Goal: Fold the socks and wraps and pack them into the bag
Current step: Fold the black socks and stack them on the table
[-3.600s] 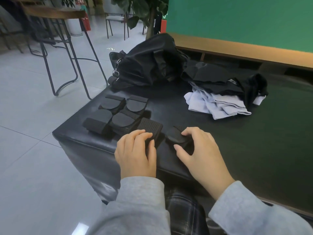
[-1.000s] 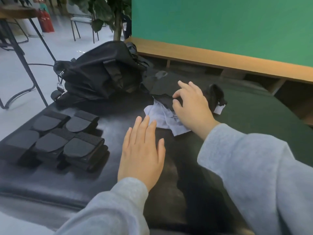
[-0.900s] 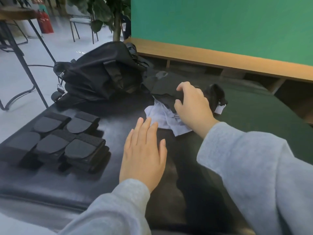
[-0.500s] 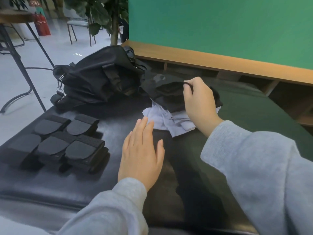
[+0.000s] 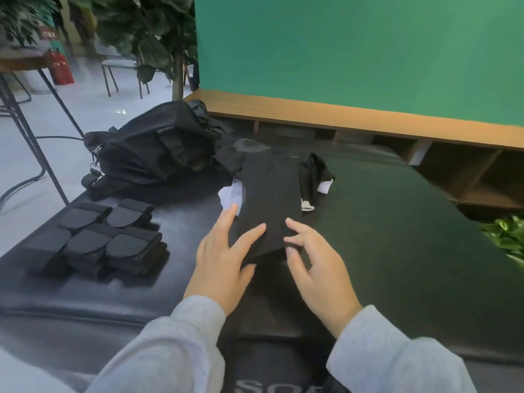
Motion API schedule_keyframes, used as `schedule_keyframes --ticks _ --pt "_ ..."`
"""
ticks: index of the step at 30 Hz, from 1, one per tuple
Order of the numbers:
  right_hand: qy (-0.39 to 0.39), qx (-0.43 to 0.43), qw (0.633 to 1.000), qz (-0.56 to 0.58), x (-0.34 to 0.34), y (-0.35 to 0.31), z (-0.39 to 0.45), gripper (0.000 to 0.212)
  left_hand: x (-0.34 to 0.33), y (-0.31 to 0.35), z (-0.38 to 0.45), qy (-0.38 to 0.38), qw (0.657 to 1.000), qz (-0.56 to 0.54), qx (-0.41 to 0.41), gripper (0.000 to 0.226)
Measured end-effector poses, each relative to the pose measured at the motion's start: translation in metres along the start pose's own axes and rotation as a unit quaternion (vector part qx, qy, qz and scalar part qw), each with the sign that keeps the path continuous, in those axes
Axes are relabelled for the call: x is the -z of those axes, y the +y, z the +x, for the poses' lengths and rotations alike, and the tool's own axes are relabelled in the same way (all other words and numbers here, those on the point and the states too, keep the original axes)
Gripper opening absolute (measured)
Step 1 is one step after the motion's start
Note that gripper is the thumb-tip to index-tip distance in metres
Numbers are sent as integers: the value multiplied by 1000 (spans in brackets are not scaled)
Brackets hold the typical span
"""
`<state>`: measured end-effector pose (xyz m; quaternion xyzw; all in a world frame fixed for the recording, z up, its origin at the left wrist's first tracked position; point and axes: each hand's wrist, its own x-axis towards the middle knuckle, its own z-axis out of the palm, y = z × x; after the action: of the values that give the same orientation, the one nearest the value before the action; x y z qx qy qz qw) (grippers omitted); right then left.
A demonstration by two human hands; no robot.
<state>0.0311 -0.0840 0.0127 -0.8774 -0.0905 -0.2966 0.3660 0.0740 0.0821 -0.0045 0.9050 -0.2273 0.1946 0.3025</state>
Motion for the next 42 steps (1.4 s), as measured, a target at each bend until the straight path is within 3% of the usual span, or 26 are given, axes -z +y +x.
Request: schedule_keyframes --ticks 5,9,13,16,24,32,36,42 --pt "-76 -12 997 -28 23 6 -28 31 -2 6 -21 -60 997 -39 21 51" --pt "-174 -30 982 -68 43 19 -47 51 0 11 -31 -95 993 -65 19 33" --pt "-136 -54 987 -67 42 26 -51 49 1 12 -31 -108 990 -88 -17 26" --pt "-103 -29 991 -78 40 29 -48 31 3 12 -33 -110 984 -135 18 34" --pt "-150 -144 978 -13 51 11 -47 11 12 19 -35 -75 979 -171 75 12" --pt "-102 -236 966 -34 34 10 -35 15 12 25 -30 -56 969 -184 158 23" --pt "-82 -272 953 -103 21 4 -26 19 7 23 -27 -49 973 -134 179 25" --pt "-66 -261 947 -178 15 1 -26 20 4 22 -27 -46 980 -91 172 22"
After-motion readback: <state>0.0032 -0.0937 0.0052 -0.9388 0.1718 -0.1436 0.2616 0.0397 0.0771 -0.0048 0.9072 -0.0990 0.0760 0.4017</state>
